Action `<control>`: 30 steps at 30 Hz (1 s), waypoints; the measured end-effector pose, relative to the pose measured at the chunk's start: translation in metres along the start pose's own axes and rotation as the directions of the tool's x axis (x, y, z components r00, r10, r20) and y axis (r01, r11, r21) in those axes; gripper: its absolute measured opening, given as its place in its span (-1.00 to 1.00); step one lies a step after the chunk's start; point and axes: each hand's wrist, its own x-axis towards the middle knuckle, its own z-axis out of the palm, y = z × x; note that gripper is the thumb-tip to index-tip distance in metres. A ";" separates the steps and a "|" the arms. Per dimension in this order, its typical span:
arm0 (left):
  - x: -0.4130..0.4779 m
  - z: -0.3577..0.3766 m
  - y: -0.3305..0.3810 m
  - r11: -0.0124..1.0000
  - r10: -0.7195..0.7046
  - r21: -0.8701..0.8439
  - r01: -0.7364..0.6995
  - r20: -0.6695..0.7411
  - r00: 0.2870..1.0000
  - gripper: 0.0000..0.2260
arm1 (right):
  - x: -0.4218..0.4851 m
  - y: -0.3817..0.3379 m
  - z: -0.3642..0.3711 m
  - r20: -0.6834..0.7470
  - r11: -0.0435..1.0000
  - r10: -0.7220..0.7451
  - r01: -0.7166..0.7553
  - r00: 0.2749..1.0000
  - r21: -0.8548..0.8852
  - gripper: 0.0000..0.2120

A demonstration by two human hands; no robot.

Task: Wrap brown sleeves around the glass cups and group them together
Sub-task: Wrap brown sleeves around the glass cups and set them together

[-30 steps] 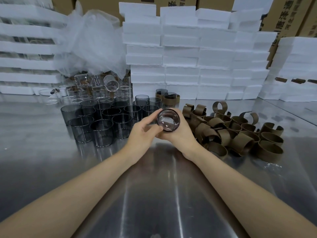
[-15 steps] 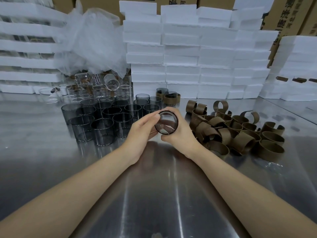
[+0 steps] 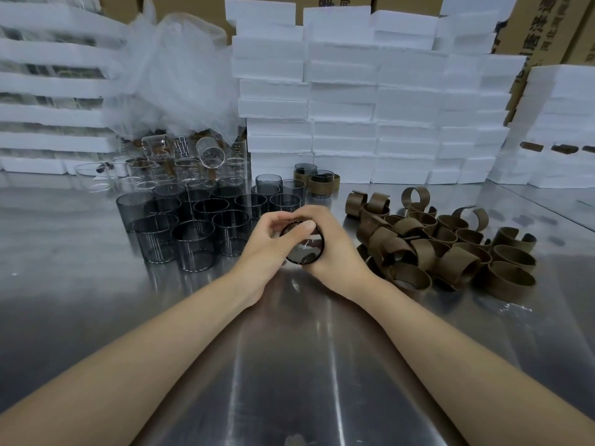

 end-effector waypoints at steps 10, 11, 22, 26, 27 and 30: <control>0.002 0.005 -0.007 0.999 0.047 0.018 -0.046 -0.018 0.999 -0.45 | 0.000 0.003 0.004 0.016 0.998 0.059 -0.059 0.998 0.003 -0.44; 0.002 0.004 -0.008 0.998 0.053 0.031 -0.053 -0.016 0.998 -0.48 | 0.000 0.004 0.005 0.011 0.998 0.069 -0.069 0.998 0.012 -0.45; 0.001 0.008 -0.011 0.971 0.146 0.187 -0.147 0.019 0.989 -0.45 | 0.005 0.008 0.003 0.026 0.901 0.301 -0.293 0.953 0.320 -0.46; 0.001 0.005 -0.011 0.990 0.111 0.091 -0.111 0.008 0.994 -0.53 | 0.008 0.011 0.000 0.020 0.850 0.370 -0.347 0.929 0.397 -0.46; 0.001 0.005 -0.011 0.990 0.117 0.082 -0.118 0.008 0.993 -0.54 | 0.008 0.013 -0.001 0.015 0.838 0.377 -0.348 0.926 0.421 -0.47; 0.001 0.005 -0.008 0.987 0.139 0.074 -0.140 0.015 0.990 -0.58 | 0.008 0.014 -0.001 0.004 0.809 0.398 -0.352 0.918 0.471 -0.41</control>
